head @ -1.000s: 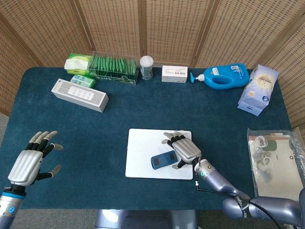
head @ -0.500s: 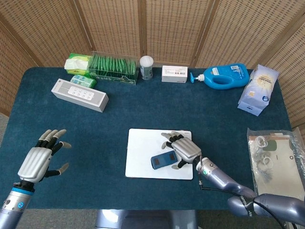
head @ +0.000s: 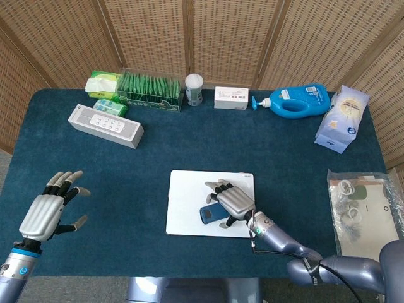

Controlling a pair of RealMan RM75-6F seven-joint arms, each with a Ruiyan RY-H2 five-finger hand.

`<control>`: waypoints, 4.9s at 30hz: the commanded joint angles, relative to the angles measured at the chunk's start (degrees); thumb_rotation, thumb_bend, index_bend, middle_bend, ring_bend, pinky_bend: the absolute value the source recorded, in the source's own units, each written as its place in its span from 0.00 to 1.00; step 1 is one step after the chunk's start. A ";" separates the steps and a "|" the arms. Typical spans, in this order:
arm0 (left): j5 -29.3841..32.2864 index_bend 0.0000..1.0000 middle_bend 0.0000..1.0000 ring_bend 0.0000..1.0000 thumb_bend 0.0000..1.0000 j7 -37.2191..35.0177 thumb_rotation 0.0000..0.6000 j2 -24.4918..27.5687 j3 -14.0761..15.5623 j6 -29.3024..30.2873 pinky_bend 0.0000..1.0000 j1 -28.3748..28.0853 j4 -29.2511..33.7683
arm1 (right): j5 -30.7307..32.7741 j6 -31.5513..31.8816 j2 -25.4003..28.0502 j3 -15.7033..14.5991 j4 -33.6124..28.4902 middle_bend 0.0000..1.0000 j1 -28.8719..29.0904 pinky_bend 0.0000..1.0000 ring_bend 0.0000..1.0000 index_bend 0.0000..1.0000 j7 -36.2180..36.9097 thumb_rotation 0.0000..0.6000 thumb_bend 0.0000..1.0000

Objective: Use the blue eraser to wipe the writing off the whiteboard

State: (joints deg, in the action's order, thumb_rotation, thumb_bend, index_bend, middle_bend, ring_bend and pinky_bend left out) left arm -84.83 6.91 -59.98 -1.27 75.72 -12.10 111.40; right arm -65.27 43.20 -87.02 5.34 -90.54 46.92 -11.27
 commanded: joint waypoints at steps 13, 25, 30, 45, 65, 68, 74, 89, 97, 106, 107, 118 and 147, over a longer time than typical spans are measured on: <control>-0.24 0.34 0.09 0.06 0.33 -0.45 1.00 -0.17 0.12 0.06 0.00 -0.12 -0.25 | 2.72 0.89 -0.89 0.73 0.71 0.05 0.48 0.00 0.00 0.56 -1.53 1.00 0.14; 0.22 0.34 0.09 0.05 0.33 0.87 1.00 -0.37 0.15 -0.37 0.00 -0.46 0.39 | 2.89 1.53 -2.84 1.38 0.33 0.06 0.62 0.00 0.00 0.58 -0.65 1.00 0.14; 0.45 0.34 0.09 0.05 0.33 1.35 1.00 -0.47 0.05 -0.57 0.00 -0.68 0.66 | 3.31 0.78 -4.50 0.61 1.54 0.06 1.24 0.00 0.00 0.58 -1.98 1.00 0.14; 0.63 0.34 0.08 0.04 0.33 1.52 1.00 -0.22 -0.03 -0.24 0.00 -0.69 0.63 | 6.76 1.24 -3.73 0.28 3.09 0.06 1.40 0.00 0.00 0.59 -4.85 1.00 0.14; -0.23 0.34 0.08 0.04 0.33 2.75 1.00 -0.50 0.20 -0.10 0.00 -0.95 1.84 | 7.31 3.10 1.33 0.95 -1.59 0.06 0.25 0.00 0.00 0.59 -4.46 1.00 0.14; -0.23 0.34 0.08 0.04 0.33 2.52 1.00 -0.19 0.31 0.01 0.00 -0.82 2.03 | 6.81 2.60 0.11 0.55 -1.47 0.06 0.51 0.00 0.00 0.59 -4.44 1.00 0.14; -0.22 0.34 0.08 0.04 0.33 2.34 1.00 0.06 0.46 0.15 0.00 -0.65 1.91 | 6.83 2.04 -1.55 -0.04 -0.52 0.06 0.98 0.00 0.00 0.59 -5.14 1.00 0.14; -0.19 0.34 0.08 0.04 0.33 2.70 1.00 -0.22 0.39 0.09 0.00 -0.79 1.72 | 9.18 2.10 -1.02 -0.31 1.93 0.06 0.67 0.00 0.00 0.59 -5.67 1.00 0.14; -0.36 0.34 0.08 0.04 0.33 3.10 1.00 -0.01 0.42 0.67 0.00 -0.52 1.90 | 10.76 2.67 1.43 -0.25 2.71 0.06 -0.08 0.00 0.00 0.59 -5.75 1.00 0.14; -0.75 0.34 0.08 0.04 0.33 3.32 1.00 -0.07 0.39 1.02 0.00 -0.43 2.06 | 11.98 4.78 5.75 1.19 1.40 0.06 -0.97 0.00 0.00 0.59 -5.58 1.00 0.14; -0.82 0.34 0.08 0.04 0.33 3.39 1.00 -0.11 0.38 1.00 0.00 -0.47 2.10 | 12.06 5.06 6.09 1.46 1.23 0.06 -1.05 0.00 0.00 0.59 -5.46 1.00 0.14; -0.92 0.34 0.08 0.04 0.33 3.76 1.00 -0.18 0.19 1.64 0.00 -0.28 2.44 | 11.47 7.27 8.56 2.95 -0.41 0.06 -1.89 0.00 0.00 0.59 -4.78 1.00 0.14; -1.03 0.31 0.08 0.04 0.33 0.87 1.00 1.81 1.64 5.81 0.00 3.68 0.74 | 11.64 8.05 13.51 1.46 2.60 0.00 -5.65 0.00 0.00 0.03 -4.49 1.00 0.14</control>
State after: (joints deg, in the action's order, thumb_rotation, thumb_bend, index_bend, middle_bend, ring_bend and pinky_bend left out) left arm -85.88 7.81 -58.18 0.37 81.51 -8.44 112.16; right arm -53.44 51.10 -73.58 6.75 -87.93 41.41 -15.94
